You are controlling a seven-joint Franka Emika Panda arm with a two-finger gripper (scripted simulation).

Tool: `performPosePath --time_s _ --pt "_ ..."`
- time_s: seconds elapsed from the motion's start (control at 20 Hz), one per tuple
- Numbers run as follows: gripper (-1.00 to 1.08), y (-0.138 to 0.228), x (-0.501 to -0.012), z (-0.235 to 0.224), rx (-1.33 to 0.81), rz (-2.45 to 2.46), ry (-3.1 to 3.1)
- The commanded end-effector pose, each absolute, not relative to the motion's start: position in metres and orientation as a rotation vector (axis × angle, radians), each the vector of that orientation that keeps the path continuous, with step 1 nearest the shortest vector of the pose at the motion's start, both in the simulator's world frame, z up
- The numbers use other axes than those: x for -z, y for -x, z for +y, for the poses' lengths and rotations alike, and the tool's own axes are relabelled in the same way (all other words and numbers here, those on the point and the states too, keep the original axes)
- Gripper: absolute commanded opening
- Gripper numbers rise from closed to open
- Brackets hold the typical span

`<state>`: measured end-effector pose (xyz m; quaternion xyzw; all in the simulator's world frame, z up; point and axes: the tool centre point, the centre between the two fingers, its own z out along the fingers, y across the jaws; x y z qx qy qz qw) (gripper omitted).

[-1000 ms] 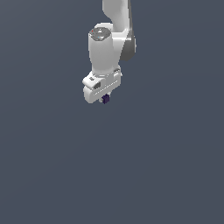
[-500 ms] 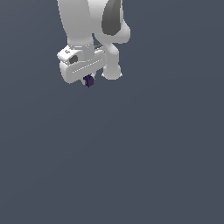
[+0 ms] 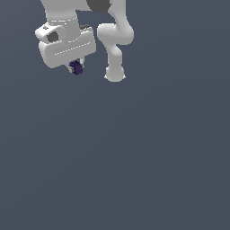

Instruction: Pick up the object and move it to a goal position.

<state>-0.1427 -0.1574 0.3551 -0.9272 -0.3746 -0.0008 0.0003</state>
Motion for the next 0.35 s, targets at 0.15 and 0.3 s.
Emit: performPosePath --time_s 0.15,0.3 --pt "-1.00 0.1438 -0.3707 -0.1695 0.000 -1.178 2.912" --pt "-1.00 0.1437 -0.3725 -0.1711 0.000 -1.178 2.912"
